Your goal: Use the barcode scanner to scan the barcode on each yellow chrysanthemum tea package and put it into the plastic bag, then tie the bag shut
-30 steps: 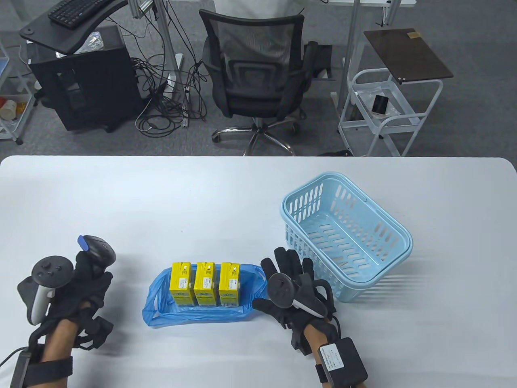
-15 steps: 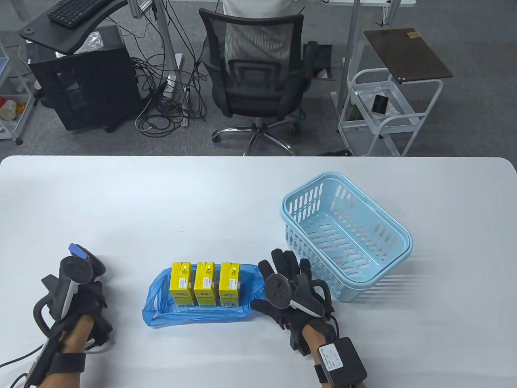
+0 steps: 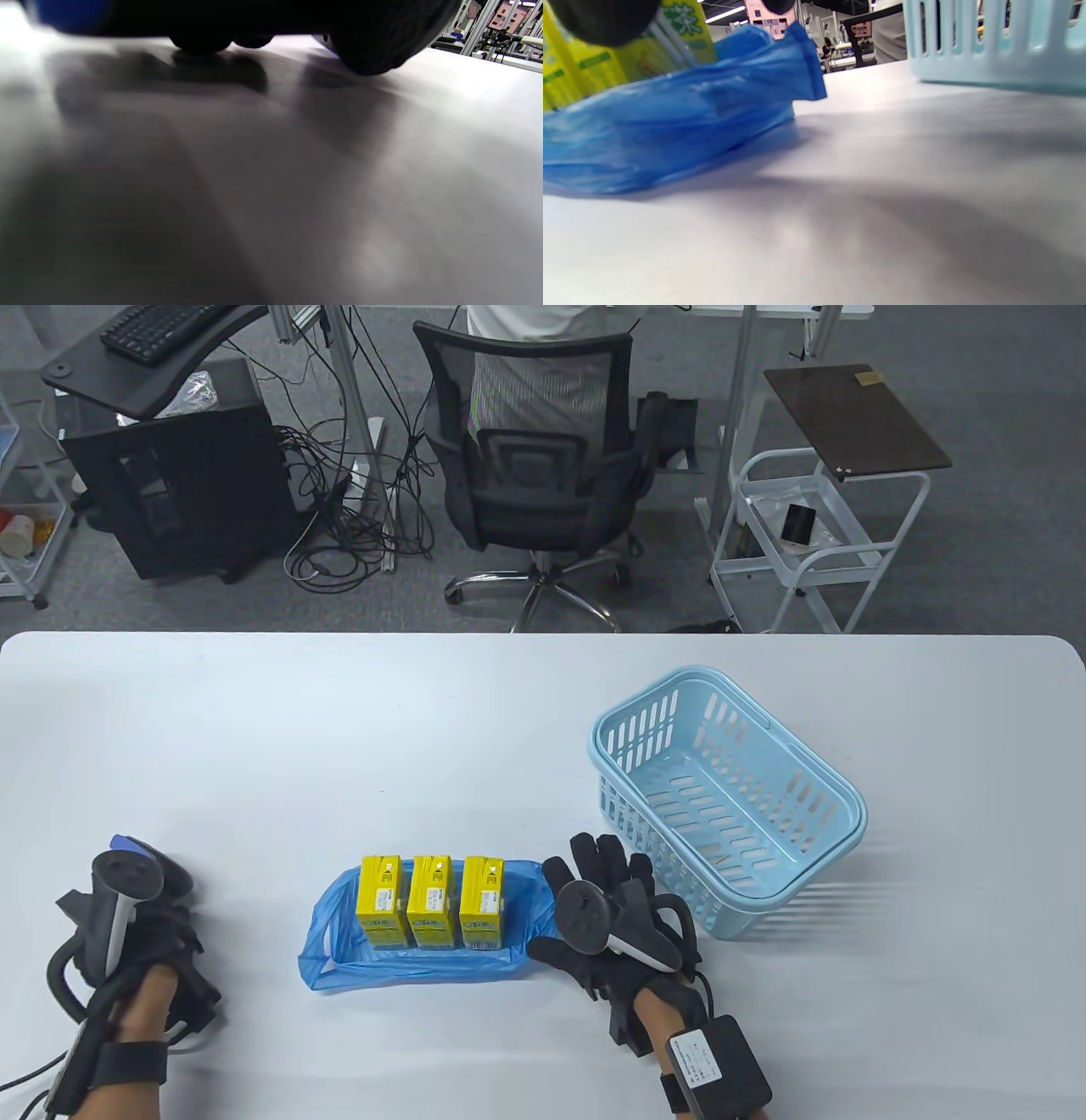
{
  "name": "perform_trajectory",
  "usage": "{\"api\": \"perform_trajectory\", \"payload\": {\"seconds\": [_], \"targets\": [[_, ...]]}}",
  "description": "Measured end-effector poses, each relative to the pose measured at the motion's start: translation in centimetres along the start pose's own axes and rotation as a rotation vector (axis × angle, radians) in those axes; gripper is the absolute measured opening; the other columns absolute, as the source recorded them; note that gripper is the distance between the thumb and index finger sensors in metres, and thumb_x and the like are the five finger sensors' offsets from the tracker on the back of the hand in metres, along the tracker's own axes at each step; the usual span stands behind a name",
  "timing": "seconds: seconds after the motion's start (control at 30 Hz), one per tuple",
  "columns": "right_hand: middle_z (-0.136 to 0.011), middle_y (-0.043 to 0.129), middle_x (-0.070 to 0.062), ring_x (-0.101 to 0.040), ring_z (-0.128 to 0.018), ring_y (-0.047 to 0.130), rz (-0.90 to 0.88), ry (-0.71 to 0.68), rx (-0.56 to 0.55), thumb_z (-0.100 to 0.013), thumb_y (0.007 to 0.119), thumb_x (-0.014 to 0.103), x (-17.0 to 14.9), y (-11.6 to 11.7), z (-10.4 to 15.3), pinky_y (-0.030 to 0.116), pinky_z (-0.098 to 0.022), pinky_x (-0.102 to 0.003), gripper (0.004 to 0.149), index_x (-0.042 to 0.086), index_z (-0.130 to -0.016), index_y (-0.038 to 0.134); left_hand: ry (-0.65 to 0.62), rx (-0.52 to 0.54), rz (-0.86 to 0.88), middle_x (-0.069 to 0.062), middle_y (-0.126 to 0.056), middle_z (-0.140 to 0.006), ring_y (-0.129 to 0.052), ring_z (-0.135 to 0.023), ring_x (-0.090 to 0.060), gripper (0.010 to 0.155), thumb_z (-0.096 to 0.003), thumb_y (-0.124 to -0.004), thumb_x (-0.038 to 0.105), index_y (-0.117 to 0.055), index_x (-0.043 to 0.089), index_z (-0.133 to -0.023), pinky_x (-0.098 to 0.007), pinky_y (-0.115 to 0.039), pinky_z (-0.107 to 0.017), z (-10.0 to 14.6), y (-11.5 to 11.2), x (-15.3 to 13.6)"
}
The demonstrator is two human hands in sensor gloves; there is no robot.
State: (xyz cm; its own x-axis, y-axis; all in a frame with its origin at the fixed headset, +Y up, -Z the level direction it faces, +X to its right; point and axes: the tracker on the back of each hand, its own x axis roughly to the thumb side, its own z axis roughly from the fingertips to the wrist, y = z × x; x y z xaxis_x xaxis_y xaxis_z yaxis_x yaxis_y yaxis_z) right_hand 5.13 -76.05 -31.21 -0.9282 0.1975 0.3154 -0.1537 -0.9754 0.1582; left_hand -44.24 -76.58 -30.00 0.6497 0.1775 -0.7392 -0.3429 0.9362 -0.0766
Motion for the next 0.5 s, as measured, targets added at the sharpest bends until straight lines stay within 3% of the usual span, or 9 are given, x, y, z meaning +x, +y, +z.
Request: {"api": "perform_trajectory", "payload": {"seconds": [0.17, 0.3, 0.4, 0.5], "targets": [[-0.111, 0.015, -0.013, -0.048, -0.101, 0.018, -0.004, 0.011, 0.015, -0.03, 0.064, 0.07, -0.2, 0.0, 0.0, 0.026, -0.072, -0.07, 0.089, 0.029, -0.102, 0.032, -0.042, -0.029, 0.069, -0.02, -0.039, -0.11, -0.058, -0.096, -0.051, 0.1, -0.0404, -0.08, 0.051, -0.014, 0.01, -0.103, -0.067, -0.055, -0.067, 1.6, 1.4, 0.8], [-0.111, 0.014, -0.014, -0.048, -0.101, 0.018, -0.006, 0.017, 0.012, -0.03, 0.064, 0.07, -0.2, 0.0, 0.1, 0.026, -0.073, -0.07, 0.09, 0.028, -0.102, 0.029, -0.174, 0.058, 0.096, -0.023, -0.031, -0.111, -0.05, -0.099, -0.055, 0.103, -0.0385, -0.08, 0.056, -0.013, 0.011, -0.103, -0.067, -0.055, -0.068, 4.2, 3.2, 1.7], [-0.11, 0.012, -0.014, -0.048, -0.101, 0.017, -0.01, 0.019, 0.003, -0.03, 0.064, 0.07, -0.3, 0.0, 0.0, 0.026, -0.073, -0.07, 0.092, 0.027, -0.102, 0.026, -0.427, 0.057, 0.181, -0.021, -0.016, -0.112, -0.03, -0.104, -0.054, 0.103, -0.0402, -0.076, 0.059, -0.006, 0.018, -0.103, -0.066, -0.047, -0.073, 6.2, 4.0, 2.9], [-0.11, 0.01, -0.014, -0.047, -0.101, 0.015, -0.013, 0.018, -0.023, -0.03, 0.063, 0.071, -0.2, -0.2, 0.1, 0.025, -0.073, -0.069, 0.093, 0.027, -0.102, 0.024, -0.686, 0.169, 0.167, -0.009, -0.006, -0.115, -0.015, -0.107, -0.049, 0.102, -0.0378, -0.073, 0.065, -0.007, 0.026, -0.105, -0.066, -0.037, -0.077, 8.8, 4.0, 4.7]]}}
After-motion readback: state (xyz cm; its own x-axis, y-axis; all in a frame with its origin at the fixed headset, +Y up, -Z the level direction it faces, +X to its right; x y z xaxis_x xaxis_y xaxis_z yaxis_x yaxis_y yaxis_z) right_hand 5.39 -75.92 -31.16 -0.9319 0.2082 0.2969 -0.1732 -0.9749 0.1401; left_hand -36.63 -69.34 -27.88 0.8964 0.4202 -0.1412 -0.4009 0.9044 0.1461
